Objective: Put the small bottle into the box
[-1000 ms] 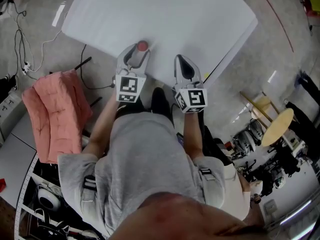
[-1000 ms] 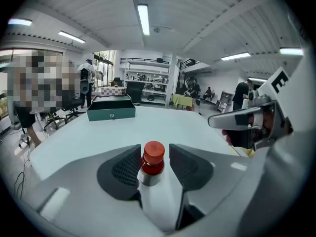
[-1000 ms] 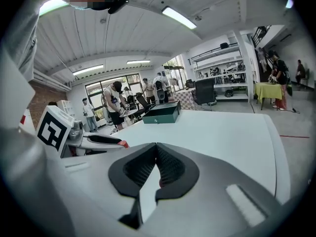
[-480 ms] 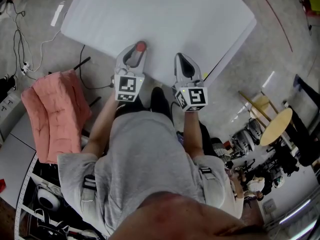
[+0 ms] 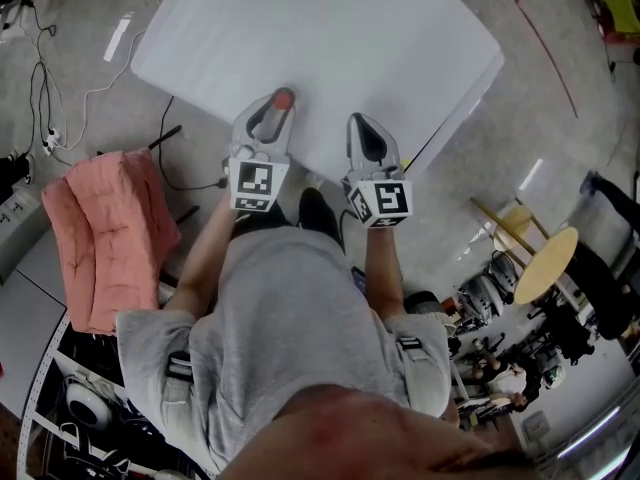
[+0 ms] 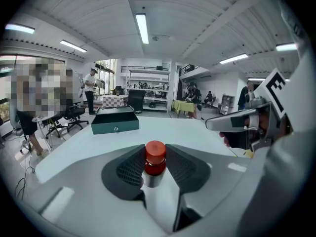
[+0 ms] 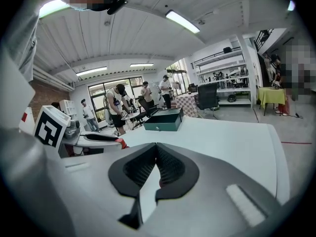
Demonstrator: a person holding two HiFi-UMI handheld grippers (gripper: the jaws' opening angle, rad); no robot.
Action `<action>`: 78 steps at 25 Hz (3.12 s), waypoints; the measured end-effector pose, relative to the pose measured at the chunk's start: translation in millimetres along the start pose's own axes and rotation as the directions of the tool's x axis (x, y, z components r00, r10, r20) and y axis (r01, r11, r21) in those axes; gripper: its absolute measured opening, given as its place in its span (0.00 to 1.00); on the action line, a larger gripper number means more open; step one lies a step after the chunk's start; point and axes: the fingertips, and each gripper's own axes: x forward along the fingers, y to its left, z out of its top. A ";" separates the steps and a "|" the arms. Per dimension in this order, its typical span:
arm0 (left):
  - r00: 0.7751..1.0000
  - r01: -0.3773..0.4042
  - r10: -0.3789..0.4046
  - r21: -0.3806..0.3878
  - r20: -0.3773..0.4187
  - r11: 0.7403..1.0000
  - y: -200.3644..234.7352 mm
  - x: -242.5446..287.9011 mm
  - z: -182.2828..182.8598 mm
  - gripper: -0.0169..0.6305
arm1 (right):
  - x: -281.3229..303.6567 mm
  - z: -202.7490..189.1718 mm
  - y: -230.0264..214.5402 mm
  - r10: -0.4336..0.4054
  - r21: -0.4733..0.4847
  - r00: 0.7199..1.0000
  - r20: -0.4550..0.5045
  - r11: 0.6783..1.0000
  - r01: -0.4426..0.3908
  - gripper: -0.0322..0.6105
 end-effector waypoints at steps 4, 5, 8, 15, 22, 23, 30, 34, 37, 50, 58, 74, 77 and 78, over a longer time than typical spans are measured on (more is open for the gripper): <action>0.999 -0.022 0.021 0.003 0.035 1.000 11.4 -11.4 21.6 0.24 | 2.7 19.0 9.4 0.013 -0.021 1.000 0.024 1.000 -0.012 0.05; 0.999 -0.026 0.026 0.004 0.044 1.000 13.9 -14.8 27.1 0.24 | 3.2 24.0 12.4 0.017 -0.027 0.999 0.030 0.999 -0.016 0.05; 0.997 -0.041 0.041 0.005 0.072 0.999 23.2 -25.4 44.4 0.24 | 7.0 40.0 23.2 0.031 -0.052 0.998 0.049 0.998 -0.029 0.05; 0.987 -0.086 0.083 0.013 0.139 0.996 52.0 -53.8 82.7 0.24 | 17.0 73.5 53.6 0.058 -0.093 0.994 0.093 0.994 -0.049 0.05; 0.981 -0.112 0.109 0.009 0.162 0.994 86.8 -72.4 99.9 0.24 | 33.9 95.1 83.3 0.068 -0.114 0.989 0.130 0.992 -0.053 0.05; 0.980 -0.110 0.107 0.009 0.166 0.994 91.9 -75.4 101.0 0.24 | 37.6 96.8 88.6 0.067 -0.115 0.989 0.135 0.992 -0.052 0.05; 0.978 -0.089 0.081 0.034 0.192 0.995 123.5 -85.4 113.9 0.24 | 65.2 107.2 118.2 0.052 -0.122 0.986 0.160 0.992 -0.033 0.05; 0.976 -0.074 0.063 0.045 0.207 0.996 137.4 -87.2 123.0 0.24 | 75.3 113.0 127.8 0.035 -0.117 0.984 0.174 0.993 -0.014 0.05; 0.973 -0.068 0.055 0.048 0.222 0.997 145.1 -89.7 128.3 0.24 | 80.8 117.5 130.6 0.020 -0.119 0.983 0.182 0.993 0.002 0.05; 0.967 -0.077 0.065 0.042 0.245 0.996 176.9 -86.2 143.7 0.24 | 101.3 137.0 133.1 0.010 -0.143 0.982 0.190 0.990 0.018 0.05; 0.972 -0.082 0.077 0.013 0.222 0.997 193.3 -57.4 147.1 0.24 | 127.4 149.4 117.7 0.015 -0.147 0.983 0.182 0.989 0.012 0.05; 0.987 -0.076 0.074 0.014 0.143 0.997 232.5 41.0 155.4 0.24 | 207.1 165.8 71.3 0.024 -0.145 0.988 0.154 0.989 -0.002 0.05; 0.989 -0.072 0.070 0.012 0.128 0.997 239.3 56.3 151.6 0.24 | 221.7 168.6 61.9 0.008 -0.152 0.987 0.160 0.988 0.016 0.05; 0.990 -0.069 0.067 0.013 0.121 0.998 241.4 61.1 150.4 0.24 | 226.8 168.7 59.5 0.006 -0.155 0.987 0.158 0.988 0.018 0.05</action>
